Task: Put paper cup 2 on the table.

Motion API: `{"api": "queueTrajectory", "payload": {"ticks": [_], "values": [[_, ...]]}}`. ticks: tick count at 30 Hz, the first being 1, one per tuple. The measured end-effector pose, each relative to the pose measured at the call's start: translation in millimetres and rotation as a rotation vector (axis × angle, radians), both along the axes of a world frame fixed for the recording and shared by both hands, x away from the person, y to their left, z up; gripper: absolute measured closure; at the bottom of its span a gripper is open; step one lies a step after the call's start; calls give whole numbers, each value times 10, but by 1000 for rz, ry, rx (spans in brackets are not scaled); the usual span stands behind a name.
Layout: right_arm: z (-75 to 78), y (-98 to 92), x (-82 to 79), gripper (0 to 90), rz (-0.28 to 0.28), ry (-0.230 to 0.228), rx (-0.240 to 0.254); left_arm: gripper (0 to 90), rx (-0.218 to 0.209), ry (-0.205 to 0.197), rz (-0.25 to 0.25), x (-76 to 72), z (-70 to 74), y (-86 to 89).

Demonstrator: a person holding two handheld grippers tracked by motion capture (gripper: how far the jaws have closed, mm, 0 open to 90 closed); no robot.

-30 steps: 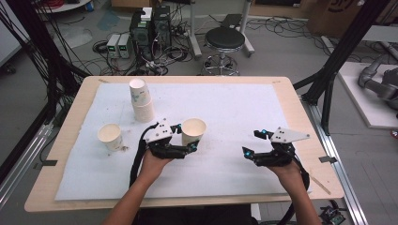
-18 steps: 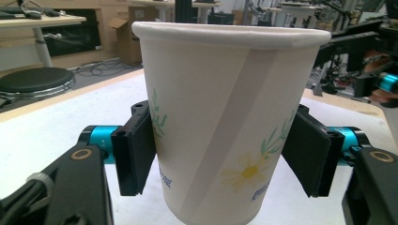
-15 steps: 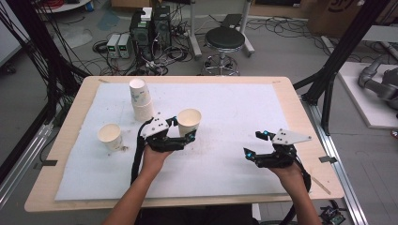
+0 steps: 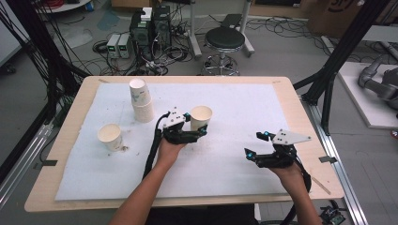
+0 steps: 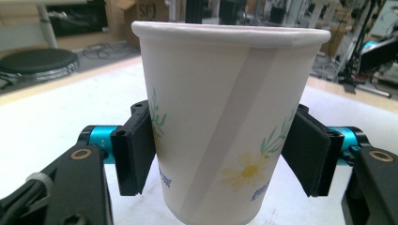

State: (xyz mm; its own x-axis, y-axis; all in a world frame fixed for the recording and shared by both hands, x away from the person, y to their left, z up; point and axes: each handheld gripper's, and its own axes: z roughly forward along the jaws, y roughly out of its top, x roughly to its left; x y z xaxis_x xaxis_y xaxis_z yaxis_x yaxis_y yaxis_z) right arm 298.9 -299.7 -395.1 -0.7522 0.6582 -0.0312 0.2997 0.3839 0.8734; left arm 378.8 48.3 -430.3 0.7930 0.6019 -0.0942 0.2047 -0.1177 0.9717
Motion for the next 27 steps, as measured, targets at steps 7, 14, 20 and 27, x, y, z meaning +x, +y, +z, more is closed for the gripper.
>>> {"api": "queueTrajectory", "payload": {"ticks": [7,14,20,27], "values": [[-39,-44,-26,213,-3,12,2,319,24,33,-39,58,-127,-224],[-12,-49,-42,213,-3,4,6,320,99,83,-56,81,-242,-437],[-15,-33,-28,213,6,8,1,325,217,81,-26,45,-236,-534],[-12,-32,-39,213,6,13,-1,323,273,116,-20,-14,-195,-483]]}}
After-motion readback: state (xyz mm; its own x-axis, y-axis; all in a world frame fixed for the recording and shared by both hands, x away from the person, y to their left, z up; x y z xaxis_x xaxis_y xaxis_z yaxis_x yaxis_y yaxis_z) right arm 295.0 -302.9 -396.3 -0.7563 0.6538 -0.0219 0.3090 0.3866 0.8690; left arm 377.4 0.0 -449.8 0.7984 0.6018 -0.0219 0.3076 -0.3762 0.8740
